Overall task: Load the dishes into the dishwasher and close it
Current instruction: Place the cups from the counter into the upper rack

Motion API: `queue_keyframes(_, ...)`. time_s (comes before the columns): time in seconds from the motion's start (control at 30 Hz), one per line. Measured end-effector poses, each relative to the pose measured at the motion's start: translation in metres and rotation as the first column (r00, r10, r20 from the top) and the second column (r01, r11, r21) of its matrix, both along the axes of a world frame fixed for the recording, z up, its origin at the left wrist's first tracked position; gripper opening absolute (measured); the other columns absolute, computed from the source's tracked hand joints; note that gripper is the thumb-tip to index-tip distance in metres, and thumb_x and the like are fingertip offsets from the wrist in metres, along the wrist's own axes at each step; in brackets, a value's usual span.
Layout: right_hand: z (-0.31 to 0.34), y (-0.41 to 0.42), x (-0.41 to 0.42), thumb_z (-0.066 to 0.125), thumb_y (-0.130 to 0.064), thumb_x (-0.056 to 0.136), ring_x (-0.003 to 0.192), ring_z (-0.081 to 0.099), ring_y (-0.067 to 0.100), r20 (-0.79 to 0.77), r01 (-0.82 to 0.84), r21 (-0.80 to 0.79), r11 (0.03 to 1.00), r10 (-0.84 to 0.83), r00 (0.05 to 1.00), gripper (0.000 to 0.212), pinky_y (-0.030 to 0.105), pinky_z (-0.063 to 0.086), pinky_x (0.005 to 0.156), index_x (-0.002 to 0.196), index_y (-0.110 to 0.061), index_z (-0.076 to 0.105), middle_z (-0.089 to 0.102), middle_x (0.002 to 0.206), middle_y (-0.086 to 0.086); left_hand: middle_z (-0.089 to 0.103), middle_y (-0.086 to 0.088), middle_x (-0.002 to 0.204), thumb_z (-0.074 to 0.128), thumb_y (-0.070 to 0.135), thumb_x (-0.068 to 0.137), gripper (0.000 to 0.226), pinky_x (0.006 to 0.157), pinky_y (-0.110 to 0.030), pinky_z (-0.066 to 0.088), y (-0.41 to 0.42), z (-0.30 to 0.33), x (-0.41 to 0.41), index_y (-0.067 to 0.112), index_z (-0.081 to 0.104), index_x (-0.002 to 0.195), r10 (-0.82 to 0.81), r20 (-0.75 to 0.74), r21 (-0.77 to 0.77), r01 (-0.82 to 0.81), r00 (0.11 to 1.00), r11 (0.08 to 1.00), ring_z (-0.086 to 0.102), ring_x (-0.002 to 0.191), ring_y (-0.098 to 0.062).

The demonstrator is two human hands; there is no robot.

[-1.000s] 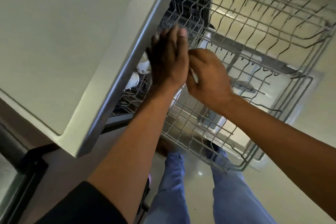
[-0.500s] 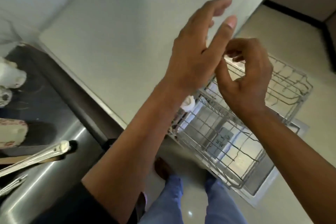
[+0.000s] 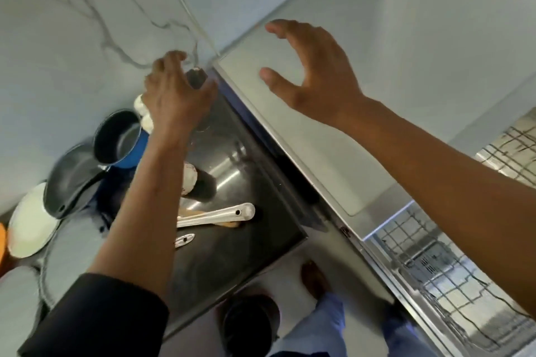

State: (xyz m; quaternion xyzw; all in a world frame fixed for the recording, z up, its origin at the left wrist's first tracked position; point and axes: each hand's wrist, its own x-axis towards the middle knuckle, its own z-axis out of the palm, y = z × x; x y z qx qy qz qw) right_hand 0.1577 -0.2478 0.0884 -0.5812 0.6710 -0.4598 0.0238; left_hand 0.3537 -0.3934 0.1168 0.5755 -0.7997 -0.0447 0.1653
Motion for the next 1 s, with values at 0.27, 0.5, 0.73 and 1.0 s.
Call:
queue_keyframes(0.27,-0.016,-0.080,0.056,0.062,-0.067,0.086,0.145,0.039,0.031,-0.161,-0.279,0.496,0.822,0.403,0.901,0.093,0.053,0.039,0.115,0.162,-0.028,0.025,0.040,0.161,0.005,0.045,-0.022,0.145,0.077,0.056,0.075,0.084,0.107,-0.063,0.041,-0.083,-0.039,0.097,0.021,0.044,0.143,0.086,0.388,0.306,-0.216,0.918,0.927,0.044,0.133,-0.049)
queue_keyframes(0.5,-0.043,-0.085,0.077,0.066,-0.065,0.086,0.153,0.026,0.031,-0.167,-0.297,0.634,0.714,0.501,0.849,0.096,0.056,0.035,0.118,0.163,-0.032,0.019,0.027,0.167,0.007,0.052,-0.020,0.131,0.082,0.052,0.073,0.069,0.092,-0.055,0.052,-0.098,-0.051,0.112,0.023,0.058,0.131,0.043,0.361,0.273,-0.149,0.932,0.950,0.059,0.111,-0.046)
queue_keyframes(0.73,-0.046,-0.078,0.078,0.065,-0.066,0.087,0.152,0.028,0.031,-0.163,-0.289,0.603,0.743,0.470,0.867,0.095,0.055,0.037,0.117,0.163,-0.030,0.021,0.031,0.166,0.006,0.066,-0.018,0.123,0.089,0.047,0.072,0.067,0.092,-0.051,0.049,-0.097,-0.042,0.115,0.022,0.066,0.130,0.125,0.286,0.203,-0.187,0.950,0.961,0.060,0.113,-0.044)
queue_keyframes(1.0,-0.051,-0.061,0.069,0.066,-0.064,0.087,0.150,0.033,0.030,-0.112,-0.307,0.538,0.785,0.428,0.897,0.094,0.053,0.038,0.117,0.162,-0.028,0.024,0.038,0.162,0.004,0.062,-0.016,0.130,0.090,0.041,0.071,0.066,0.099,-0.058,0.042,-0.075,-0.018,0.104,0.028,0.064,0.130,0.195,0.262,0.099,-0.227,0.945,0.969,0.052,0.122,-0.044)
